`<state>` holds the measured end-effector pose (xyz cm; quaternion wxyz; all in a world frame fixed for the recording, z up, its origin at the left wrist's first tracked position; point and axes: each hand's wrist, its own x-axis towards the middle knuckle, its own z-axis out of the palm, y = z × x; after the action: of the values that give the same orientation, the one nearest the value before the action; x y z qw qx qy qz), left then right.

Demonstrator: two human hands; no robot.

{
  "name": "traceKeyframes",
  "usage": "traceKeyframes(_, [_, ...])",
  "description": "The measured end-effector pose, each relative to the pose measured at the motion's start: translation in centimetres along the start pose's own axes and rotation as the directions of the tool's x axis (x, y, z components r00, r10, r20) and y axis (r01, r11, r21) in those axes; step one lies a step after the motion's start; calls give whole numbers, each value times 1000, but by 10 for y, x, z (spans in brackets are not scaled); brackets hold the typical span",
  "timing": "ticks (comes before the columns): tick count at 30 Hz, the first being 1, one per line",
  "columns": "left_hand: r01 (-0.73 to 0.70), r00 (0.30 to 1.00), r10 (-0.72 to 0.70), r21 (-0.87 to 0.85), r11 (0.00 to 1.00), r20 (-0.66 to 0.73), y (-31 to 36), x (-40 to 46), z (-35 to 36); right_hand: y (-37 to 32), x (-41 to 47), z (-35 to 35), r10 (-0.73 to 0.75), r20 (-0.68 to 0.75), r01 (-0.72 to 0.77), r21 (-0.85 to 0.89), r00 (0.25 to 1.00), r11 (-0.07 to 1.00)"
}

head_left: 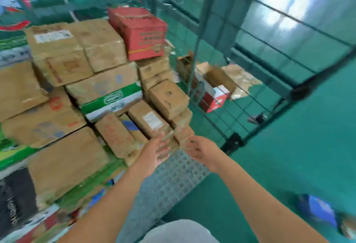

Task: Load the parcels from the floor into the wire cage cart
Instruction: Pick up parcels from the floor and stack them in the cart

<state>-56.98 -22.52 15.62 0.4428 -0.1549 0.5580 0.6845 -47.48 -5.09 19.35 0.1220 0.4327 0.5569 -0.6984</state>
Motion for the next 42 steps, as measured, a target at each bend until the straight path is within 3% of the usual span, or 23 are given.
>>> traceKeyframes(5, [55,985,-91,234,971,144,-98,-37,98,105,-80,-120,47,-177,-13,189,983,982])
traceKeyframes(12, [28,934,-201,500,865,295,-220,-88,236,228,-183,-255,128,-395,64,438,910,897])
traceKeyframes(20, [-67,814,-366,698,713,451,-310,-118,364,308,-252,-355,237,-537,184,615,809,766])
traceKeyframes(24, [-80,755,-462,764,640,466,-351,-110,423,337,-262,-401,327,-562,225,699,760,678])
traceKeyframes(33, [-9,677,-632,864,504,376,-426,-33,571,357,-234,-534,523,-535,247,816,664,522])
traceKeyframes(42, [0,661,-675,899,438,328,-428,43,719,297,-187,-673,575,-511,208,835,639,510])
